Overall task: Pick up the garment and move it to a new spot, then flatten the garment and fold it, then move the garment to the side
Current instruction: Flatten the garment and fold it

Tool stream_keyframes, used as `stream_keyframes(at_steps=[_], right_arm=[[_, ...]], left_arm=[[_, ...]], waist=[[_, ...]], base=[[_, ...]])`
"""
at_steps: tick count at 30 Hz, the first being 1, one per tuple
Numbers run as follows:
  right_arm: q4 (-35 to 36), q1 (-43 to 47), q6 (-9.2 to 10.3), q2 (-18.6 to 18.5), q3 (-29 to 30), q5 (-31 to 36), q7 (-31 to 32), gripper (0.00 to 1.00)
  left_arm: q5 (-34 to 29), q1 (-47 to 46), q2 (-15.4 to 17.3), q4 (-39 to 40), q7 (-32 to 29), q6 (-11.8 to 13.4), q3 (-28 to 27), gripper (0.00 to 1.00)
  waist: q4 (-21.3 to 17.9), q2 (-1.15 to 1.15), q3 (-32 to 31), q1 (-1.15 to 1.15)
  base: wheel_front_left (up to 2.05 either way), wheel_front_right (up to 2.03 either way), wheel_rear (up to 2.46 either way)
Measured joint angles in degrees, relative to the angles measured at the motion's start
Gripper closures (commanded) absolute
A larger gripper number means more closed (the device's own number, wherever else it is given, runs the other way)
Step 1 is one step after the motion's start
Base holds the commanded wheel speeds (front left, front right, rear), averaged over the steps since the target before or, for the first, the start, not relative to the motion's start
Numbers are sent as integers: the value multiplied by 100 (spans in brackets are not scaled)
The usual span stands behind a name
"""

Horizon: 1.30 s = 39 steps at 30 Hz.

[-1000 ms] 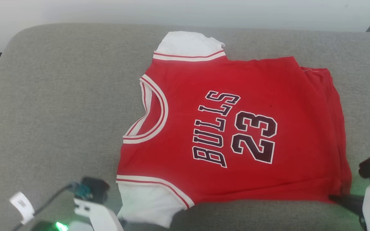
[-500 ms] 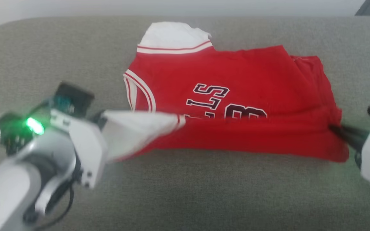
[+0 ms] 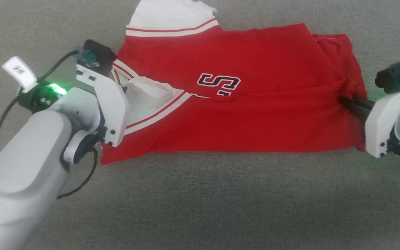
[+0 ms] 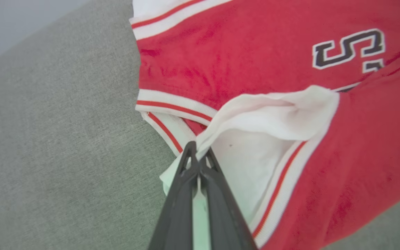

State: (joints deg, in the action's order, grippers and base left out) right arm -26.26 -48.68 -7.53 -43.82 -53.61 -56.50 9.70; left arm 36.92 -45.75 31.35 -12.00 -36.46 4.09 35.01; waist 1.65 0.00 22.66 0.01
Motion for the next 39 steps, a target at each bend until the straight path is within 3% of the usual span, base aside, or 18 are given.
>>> stream_keyframes(at_steps=[2, 6, 7, 8, 9, 10, 14, 24, 27, 33, 39], right_arm=[[-127, -108, 0, 87, -100, -19, 45, 100], [-376, -281, 0, 216, -234, -57, 101, 100], [-404, -321, -1, 232, -267, -66, 107, 86], [-430, -339, -1, 240, -281, -101, 77, 66], [-454, -349, -1, 238, -315, -99, 25, 14], [-450, -353, 0, 231, -346, -100, -12, 0], [-436, -348, 0, 147, -275, -205, -349, 0], [-533, -25, 0, 15, 682, 70, -2065, 0], [-573, 70, 0, 47, 994, 240, -2274, 0], [-527, 558, 0, 327, 2298, 871, -2449, 0], [103, 1449, 3, 822, 3648, 1733, -2463, 0]], left_arm=[[38, -88, -157, -411, 78, -79, 18, 95], [182, -247, -422, -1071, 210, -205, 18, 66], [186, -284, -452, -1174, 231, -247, 22, 53], [204, -319, -470, -1247, 242, -297, 21, 24], [259, -342, -494, -1301, 270, -296, -13, 0], [269, -370, -499, -1343, 280, -291, -26, 0], [300, -384, -439, -1263, 249, -219, -103, 0], [547, 400, 64, 248, -649, 628, -204, 0], [573, 608, 151, 624, -850, 840, -205, 0], [649, 1197, 449, 1311, -1443, 1488, -214, 0], [680, 1525, 586, 1460, -1591, 1834, -252, 0]], waist=[[-9, 0, 35, -1], [-8, 0, 28, 0], [-6, 0, 15, 0], [-2, 0, -3, -1], [4, 0, -25, -1], [12, 0, -50, -1], [56, 0, -171, 0], [113, 0, -473, 0], [91, 0, -501, 0], [-47, 0, -548, -1], [-230, 0, -526, 0]], base=[[0, 0, 0], [0, 0, 0], [0, 0, 0], [0, 0, 0], [0, 0, 0], [0, 0, 0], [0, 0, 0], [0, 0, 0], [0, 0, 0], [0, 0, 0], [0, 0, 0]])
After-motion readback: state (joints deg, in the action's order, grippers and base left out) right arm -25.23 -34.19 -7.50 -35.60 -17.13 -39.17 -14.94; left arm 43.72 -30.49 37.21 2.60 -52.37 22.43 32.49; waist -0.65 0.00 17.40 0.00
